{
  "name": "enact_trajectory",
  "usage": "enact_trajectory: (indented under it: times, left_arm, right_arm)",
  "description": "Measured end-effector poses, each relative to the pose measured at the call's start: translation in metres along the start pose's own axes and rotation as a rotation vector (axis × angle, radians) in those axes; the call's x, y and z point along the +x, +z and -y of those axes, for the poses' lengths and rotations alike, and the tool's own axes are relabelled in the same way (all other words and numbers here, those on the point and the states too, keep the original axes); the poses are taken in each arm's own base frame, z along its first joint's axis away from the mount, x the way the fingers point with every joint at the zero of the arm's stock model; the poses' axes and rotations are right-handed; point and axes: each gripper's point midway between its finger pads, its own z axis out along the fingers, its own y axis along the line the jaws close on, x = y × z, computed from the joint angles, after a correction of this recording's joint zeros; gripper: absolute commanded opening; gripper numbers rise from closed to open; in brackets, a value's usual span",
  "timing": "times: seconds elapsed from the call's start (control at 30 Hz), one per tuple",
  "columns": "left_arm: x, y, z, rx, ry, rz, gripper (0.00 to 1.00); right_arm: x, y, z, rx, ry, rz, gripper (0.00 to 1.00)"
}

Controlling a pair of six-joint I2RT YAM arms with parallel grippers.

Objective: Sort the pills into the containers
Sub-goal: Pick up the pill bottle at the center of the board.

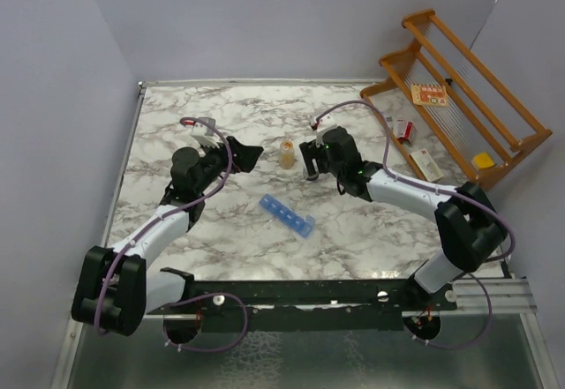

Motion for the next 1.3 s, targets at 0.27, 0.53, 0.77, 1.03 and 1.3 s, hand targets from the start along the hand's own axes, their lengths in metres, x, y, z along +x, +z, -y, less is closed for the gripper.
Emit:
enact_trajectory:
  times: [0.27, 0.53, 0.77, 1.03, 1.3]
  left_arm:
    - [0.004, -0.003, 0.0, 0.0, -0.002, -0.005, 0.91]
    - [0.004, -0.003, 0.0, 0.0, -0.003, -0.005, 0.91]
    - [0.006, -0.002, -0.002, -0.004, -0.012, -0.01, 0.9]
    - [0.006, -0.001, -0.002, -0.003, -0.015, -0.009, 0.9]
    - [0.006, 0.0, 0.0, 0.011, -0.004, -0.011, 0.84]
  right_arm:
    - [0.019, 0.01, -0.009, -0.031, -0.003, -0.05, 0.69]
    - [0.028, 0.015, -0.013, -0.042, 0.001, -0.07, 0.6]
    - [0.034, 0.018, -0.015, -0.052, 0.002, -0.086, 0.51]
    - [0.032, 0.022, -0.018, -0.062, 0.007, -0.086, 0.06]
    - [0.029, 0.024, -0.02, -0.07, -0.003, -0.094, 0.01]
